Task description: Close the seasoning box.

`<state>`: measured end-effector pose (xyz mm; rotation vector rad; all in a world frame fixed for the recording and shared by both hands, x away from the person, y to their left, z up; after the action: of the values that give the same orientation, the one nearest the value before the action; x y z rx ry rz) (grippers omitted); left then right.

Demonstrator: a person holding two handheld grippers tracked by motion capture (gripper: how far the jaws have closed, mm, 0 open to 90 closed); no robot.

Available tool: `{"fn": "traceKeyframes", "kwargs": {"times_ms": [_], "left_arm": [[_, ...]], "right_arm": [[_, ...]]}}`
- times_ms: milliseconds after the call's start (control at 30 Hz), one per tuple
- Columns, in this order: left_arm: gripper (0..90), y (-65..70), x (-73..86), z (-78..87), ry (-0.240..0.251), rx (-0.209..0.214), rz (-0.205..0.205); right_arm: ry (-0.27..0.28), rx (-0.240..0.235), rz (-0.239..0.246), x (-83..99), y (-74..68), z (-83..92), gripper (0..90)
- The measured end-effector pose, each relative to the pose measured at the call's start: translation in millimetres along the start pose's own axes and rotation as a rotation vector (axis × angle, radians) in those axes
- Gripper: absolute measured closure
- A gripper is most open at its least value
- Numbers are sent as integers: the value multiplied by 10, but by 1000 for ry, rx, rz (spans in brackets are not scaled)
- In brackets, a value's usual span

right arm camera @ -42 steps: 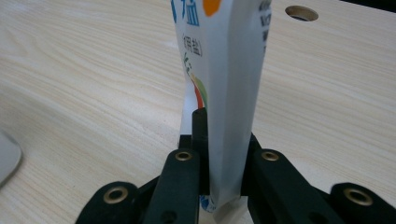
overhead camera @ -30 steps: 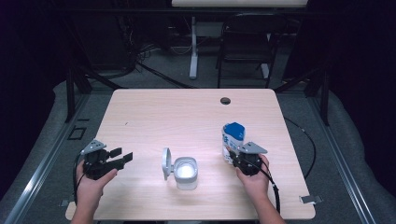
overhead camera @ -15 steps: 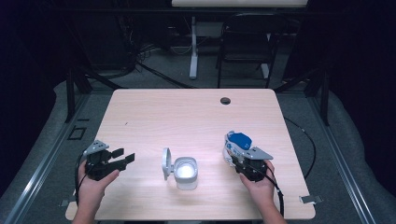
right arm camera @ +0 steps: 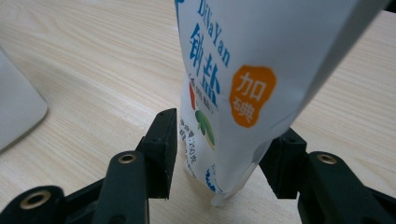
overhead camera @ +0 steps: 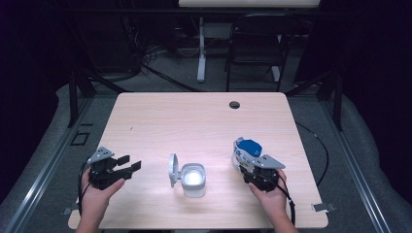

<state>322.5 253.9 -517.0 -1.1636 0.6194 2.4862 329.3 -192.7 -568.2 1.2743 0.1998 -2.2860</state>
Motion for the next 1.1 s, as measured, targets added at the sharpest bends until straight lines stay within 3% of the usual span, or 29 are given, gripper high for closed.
{"fn": "traceKeyframes", "kwargs": {"times_ms": [100, 467, 967, 1100], "left_arm": [[426, 11, 2, -9, 1, 2, -3], [448, 54, -15, 3, -3, 13, -11], [519, 163, -32, -18, -2, 41, -32], [561, 248, -36, -50, -10, 53, -58]], "right_arm": [[4, 2, -20, 1, 8, -3, 486], [-9, 16, -10, 10, -4, 66, 473], [7, 21, -17, 7, -48, 328, 472], [12, 23, -7, 18, -58, 386, 471]]}}
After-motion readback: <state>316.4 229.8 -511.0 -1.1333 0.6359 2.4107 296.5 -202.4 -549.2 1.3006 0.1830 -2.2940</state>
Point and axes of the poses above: each handheld gripper's, and its own axes: z roughly backward along the jaws, x roughly out of its underside, y roughly to its right, the point moved 3 cm from there along -z, roughly forward along the jaws, and after that the axes turned 4 degrees about z, right-handed, at the moved point
